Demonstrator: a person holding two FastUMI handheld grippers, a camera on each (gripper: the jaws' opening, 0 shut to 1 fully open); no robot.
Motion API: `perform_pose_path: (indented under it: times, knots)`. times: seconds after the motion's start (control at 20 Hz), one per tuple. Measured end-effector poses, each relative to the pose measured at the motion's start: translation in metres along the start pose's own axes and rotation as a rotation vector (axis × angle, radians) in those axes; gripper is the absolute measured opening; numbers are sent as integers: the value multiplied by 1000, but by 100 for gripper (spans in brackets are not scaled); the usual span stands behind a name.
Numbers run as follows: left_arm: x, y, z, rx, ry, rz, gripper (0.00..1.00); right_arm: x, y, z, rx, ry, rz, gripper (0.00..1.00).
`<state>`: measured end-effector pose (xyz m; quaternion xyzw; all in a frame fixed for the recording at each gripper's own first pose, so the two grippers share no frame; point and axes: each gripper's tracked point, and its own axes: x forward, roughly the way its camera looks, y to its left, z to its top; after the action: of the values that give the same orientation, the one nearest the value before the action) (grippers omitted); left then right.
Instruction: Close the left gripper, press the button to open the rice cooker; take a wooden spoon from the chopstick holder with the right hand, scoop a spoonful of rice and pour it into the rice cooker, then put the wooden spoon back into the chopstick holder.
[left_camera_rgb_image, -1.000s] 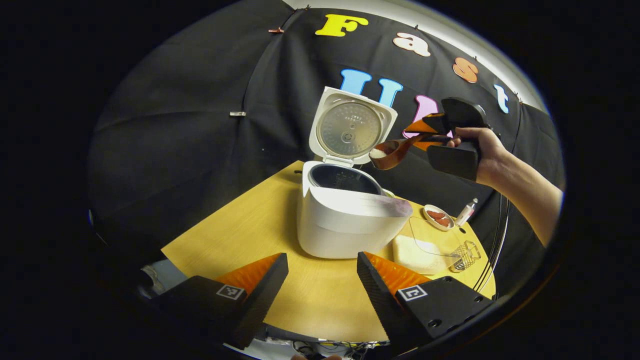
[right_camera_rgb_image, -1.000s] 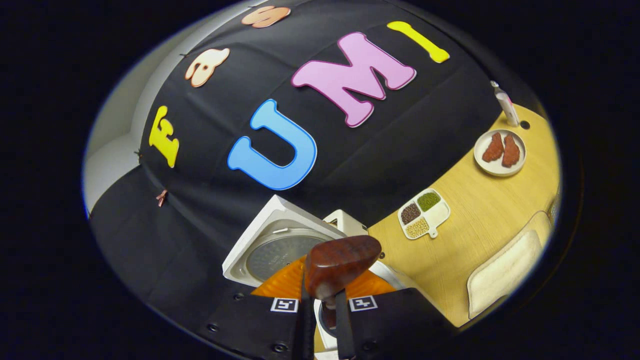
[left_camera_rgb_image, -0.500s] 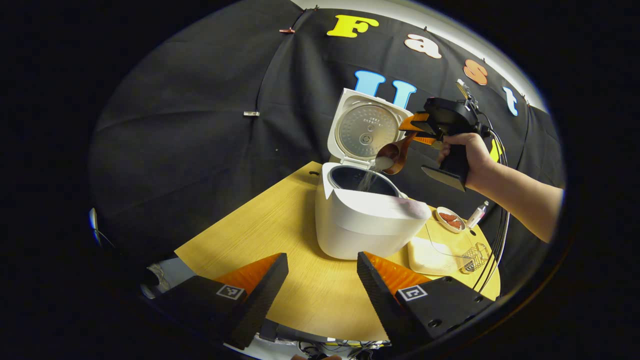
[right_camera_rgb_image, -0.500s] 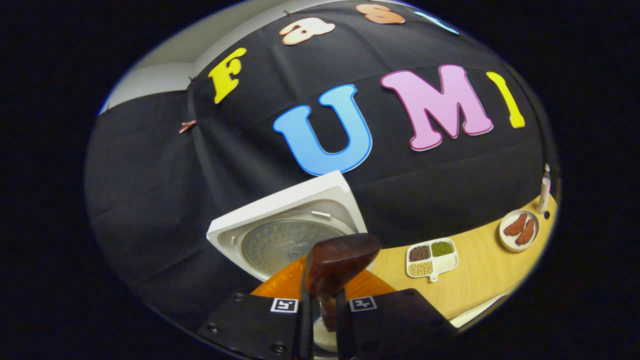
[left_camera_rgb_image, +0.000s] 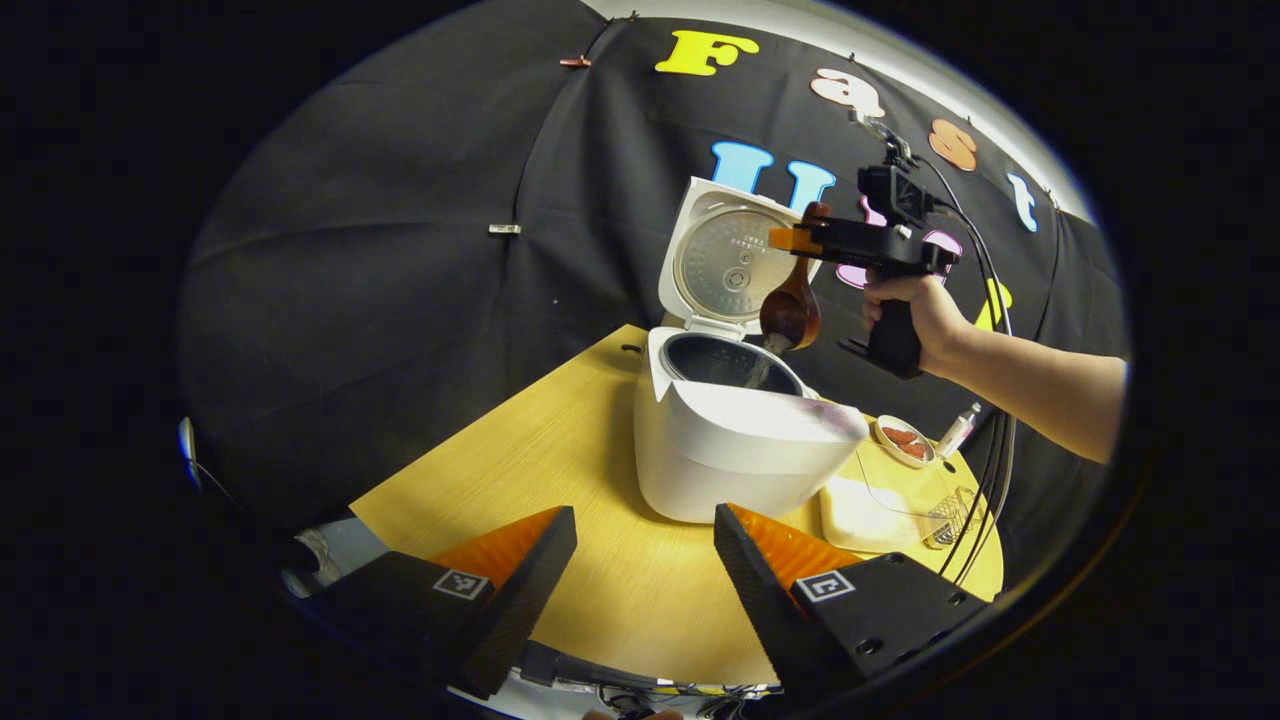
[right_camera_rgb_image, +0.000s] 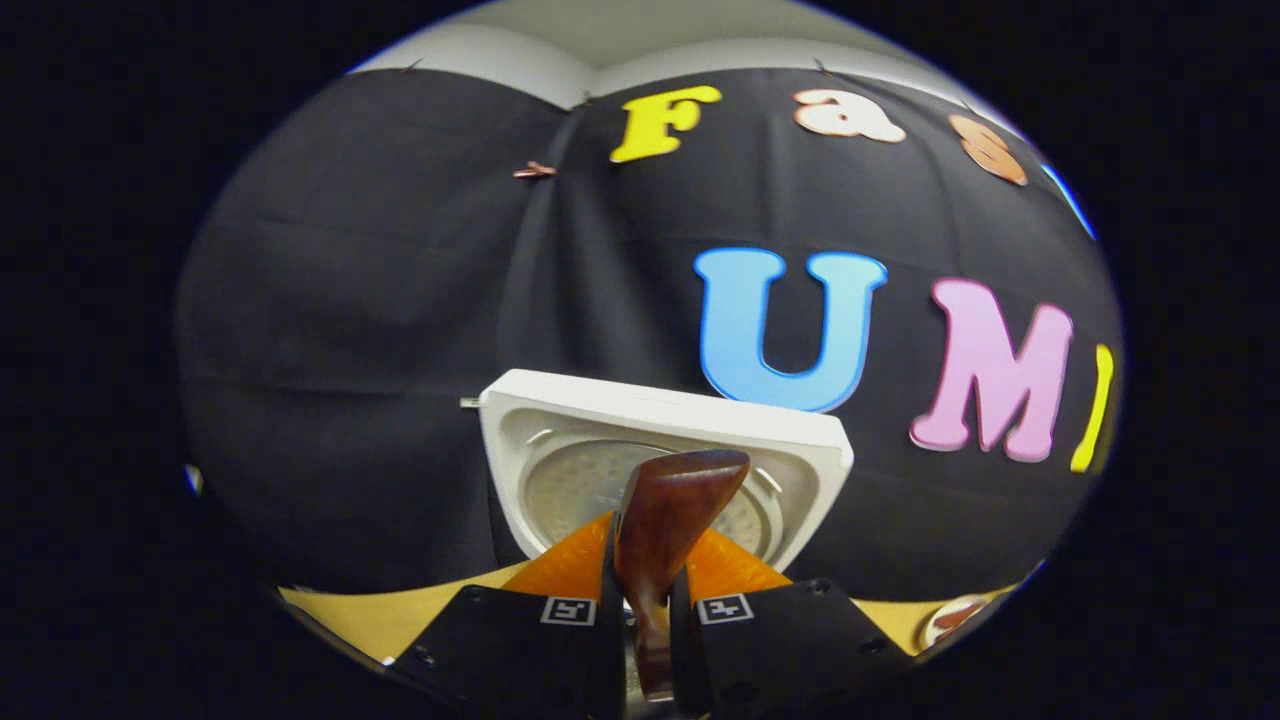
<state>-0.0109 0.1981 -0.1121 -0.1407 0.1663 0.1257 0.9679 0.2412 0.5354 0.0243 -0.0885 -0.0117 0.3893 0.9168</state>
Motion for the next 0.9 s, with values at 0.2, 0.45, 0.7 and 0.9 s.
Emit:
perform_pose_path:
  times: [0.2, 0.45, 0.7, 0.9]
  knots:
    - [-2, 2, -2, -7, 5, 7, 96, -1, 29, -17, -70, 39, 64, 22]
    - [-6, 3, -5, -11, -1, 14, 97, -6, 42, -25, -193, 31, 89, 22]
    - [-11, -3, -5, 14, -9, 6, 96, -13, 41, -26, -174, 52, 90, 22]
    - [-15, -13, -6, 13, -15, -9, 96, -26, 15, -4, -39, 47, 39, 22]
